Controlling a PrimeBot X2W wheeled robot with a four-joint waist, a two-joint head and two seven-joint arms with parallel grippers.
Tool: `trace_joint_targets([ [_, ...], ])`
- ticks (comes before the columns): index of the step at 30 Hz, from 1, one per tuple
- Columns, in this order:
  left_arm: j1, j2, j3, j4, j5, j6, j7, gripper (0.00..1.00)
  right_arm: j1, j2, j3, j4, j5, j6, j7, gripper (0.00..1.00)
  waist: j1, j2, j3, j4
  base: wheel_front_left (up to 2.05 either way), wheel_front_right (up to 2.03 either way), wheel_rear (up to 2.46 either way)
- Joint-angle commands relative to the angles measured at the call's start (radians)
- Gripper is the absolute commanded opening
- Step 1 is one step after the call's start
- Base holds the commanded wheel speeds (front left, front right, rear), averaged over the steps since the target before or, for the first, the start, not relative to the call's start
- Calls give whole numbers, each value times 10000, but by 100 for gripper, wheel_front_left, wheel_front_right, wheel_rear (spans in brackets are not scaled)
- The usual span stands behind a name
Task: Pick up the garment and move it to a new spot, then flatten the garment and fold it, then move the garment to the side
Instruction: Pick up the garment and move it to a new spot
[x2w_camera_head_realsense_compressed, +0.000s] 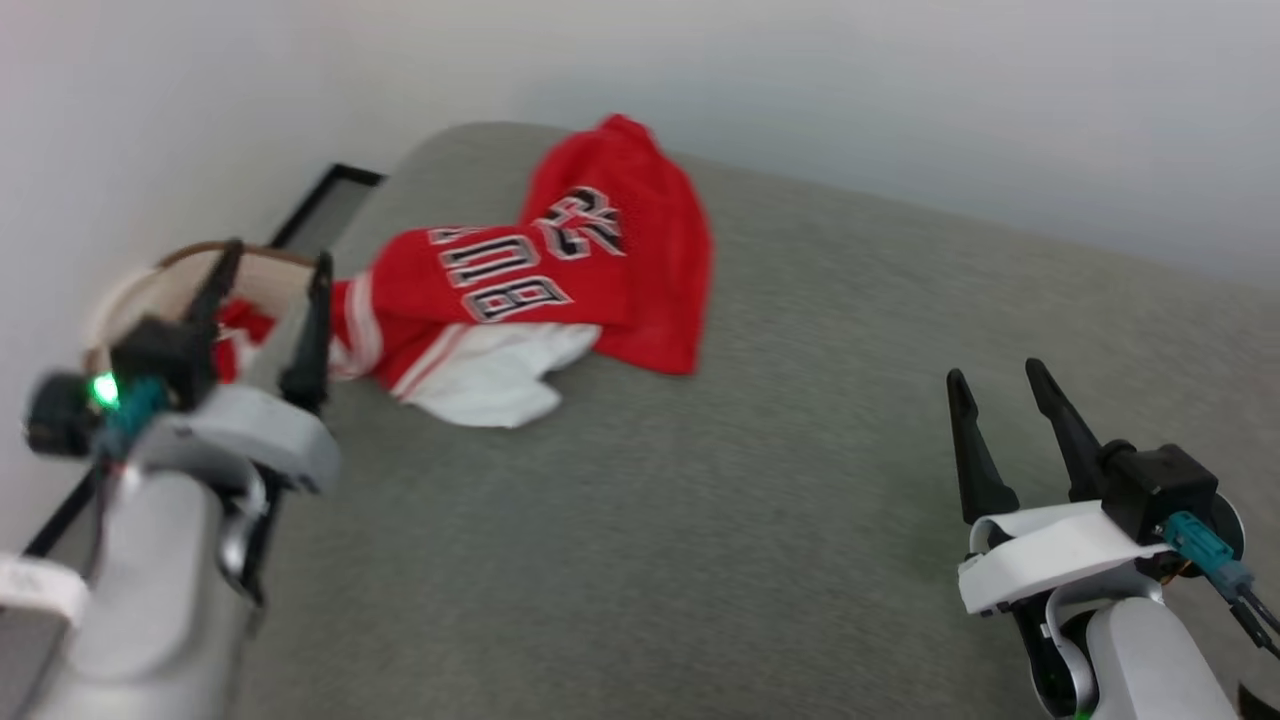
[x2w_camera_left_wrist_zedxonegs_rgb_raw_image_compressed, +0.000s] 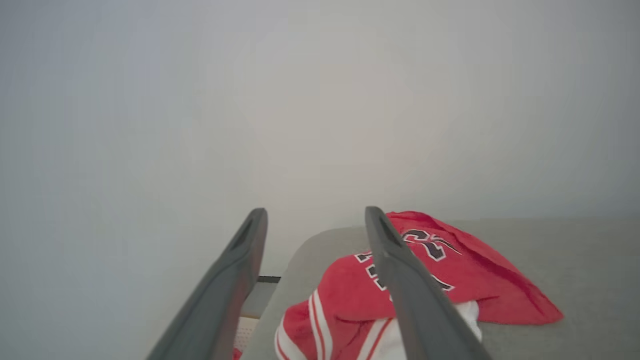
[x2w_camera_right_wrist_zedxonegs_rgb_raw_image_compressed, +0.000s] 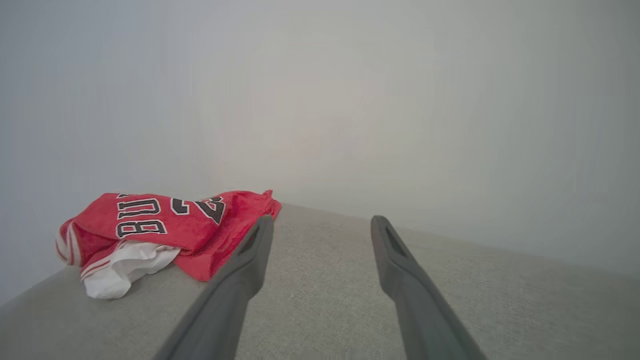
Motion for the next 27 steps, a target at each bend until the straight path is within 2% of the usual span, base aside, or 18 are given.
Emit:
trace_joint_targets([
  [1, -607, 429, -430, 598, -272, -34, 5, 100, -97, 13, -40, -106, -54, -10, -8, 100, 0, -1, 1370, -2000, 0, 0, 0],
  [6, -2141, 1693, -1997, 2238, -1857, -31, 585, 100, -236, 69, -99, -323, 59, -10, -9, 100, 0, -1, 1772, -2868, 0, 0, 0],
  [9, -2789, 2204, -2848, 2952, -3251, -20, 1506, 100, -284, 93, -120, -415, 122, -10, -8, 100, 0, -1, 1945, -3222, 0, 0, 0],
  [15, -3163, 3458, -4312, 3308, -6200, -17, 4870, 100, -368, 104, -15, -660, 335, -10, -8, 100, 0, -1, 2292, -3801, 0, 0, 0],
  [17, -3220, 3870, -4534, 3282, -7011, -17, 5619, 100, -469, 105, 43, -779, 353, -10, -9, 100, 0, -1, 2493, -3949, 0, 0, 0],
  [21, -3352, 4283, -5007, 3291, -7833, -18, 6366, 100, -670, 107, 280, -1066, 329, -10, -8, 100, 0, -1, 2988, -4151, 0, 0, 0],
  [27, -3508, 4249, -5419, 3636, -8613, -20, 6102, 100, -967, 103, 509, -1395, 149, -10, -9, 100, 0, -1, 3674, -4363, 0, 0, 0],
])
